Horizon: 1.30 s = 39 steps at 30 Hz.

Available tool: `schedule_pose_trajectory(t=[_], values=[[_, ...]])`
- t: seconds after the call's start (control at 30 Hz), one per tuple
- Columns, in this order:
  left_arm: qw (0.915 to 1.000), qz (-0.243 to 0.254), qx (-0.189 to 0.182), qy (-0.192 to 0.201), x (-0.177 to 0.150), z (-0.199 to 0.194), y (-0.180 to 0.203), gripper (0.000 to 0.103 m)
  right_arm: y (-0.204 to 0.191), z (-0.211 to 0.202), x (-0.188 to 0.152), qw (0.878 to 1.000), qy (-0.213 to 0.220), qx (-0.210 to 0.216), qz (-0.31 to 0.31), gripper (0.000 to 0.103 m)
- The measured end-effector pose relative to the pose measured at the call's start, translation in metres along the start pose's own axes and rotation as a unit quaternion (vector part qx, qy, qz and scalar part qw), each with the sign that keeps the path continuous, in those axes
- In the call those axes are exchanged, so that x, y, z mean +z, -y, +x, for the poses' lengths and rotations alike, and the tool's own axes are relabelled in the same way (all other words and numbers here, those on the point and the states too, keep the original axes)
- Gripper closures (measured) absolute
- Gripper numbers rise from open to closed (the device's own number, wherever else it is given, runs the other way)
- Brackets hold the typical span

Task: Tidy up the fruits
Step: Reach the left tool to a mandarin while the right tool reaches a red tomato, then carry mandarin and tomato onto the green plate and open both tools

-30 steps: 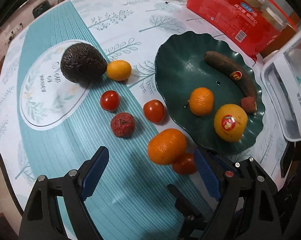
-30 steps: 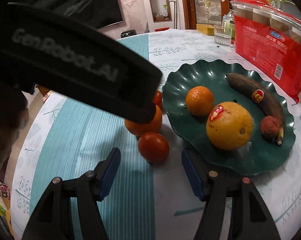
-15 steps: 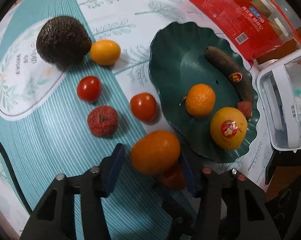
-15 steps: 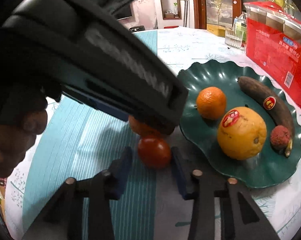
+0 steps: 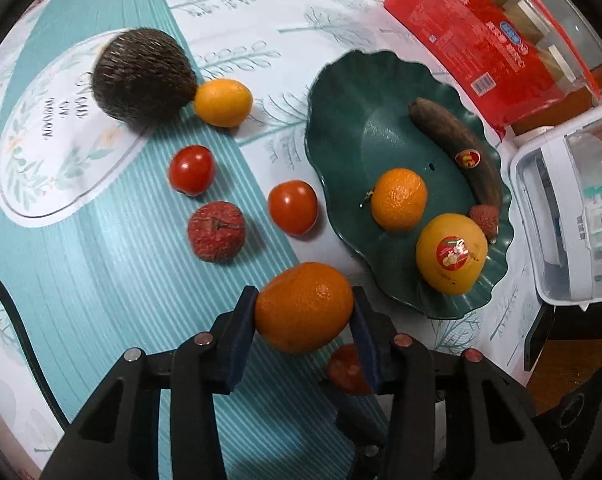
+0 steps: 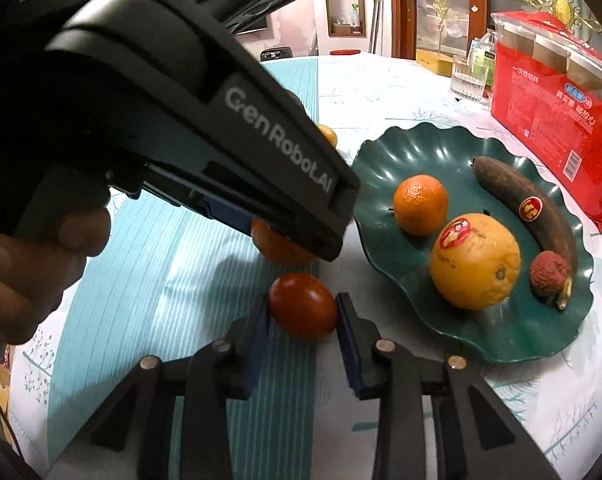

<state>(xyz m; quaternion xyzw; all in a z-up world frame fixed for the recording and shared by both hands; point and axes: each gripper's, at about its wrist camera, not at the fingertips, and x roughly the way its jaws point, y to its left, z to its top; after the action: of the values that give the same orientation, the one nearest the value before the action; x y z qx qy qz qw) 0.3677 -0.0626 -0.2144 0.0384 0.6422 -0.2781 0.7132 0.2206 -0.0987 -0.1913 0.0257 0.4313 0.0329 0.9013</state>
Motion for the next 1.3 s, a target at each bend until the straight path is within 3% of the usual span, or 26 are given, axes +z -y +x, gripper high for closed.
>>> schedule_pose_trajectory(t=[0.4,0.73,0.93,1.3], values=[[0.9976,-0.025,0.011,0.064,0.006,-0.058,0.010,0.059,0.008,-0.036,0.015,0.999,0.043,-0.007,-0.024,0.070],[0.9942,-0.037,0.005,0.100,0.031,-0.070,0.039,0.059,0.048,-0.061,0.045,0.997,0.062,-0.026,-0.033,0.070],[0.9923,-0.042,-0.004,0.117,0.048,-0.065,0.055,0.059,0.080,-0.061,0.049,0.998,0.048,-0.042,-0.016,0.070],[0.9916,-0.054,-0.032,0.113,0.071,-0.024,0.069,0.059,0.136,-0.036,0.035,0.998,-0.009,-0.048,0.025,0.070]])
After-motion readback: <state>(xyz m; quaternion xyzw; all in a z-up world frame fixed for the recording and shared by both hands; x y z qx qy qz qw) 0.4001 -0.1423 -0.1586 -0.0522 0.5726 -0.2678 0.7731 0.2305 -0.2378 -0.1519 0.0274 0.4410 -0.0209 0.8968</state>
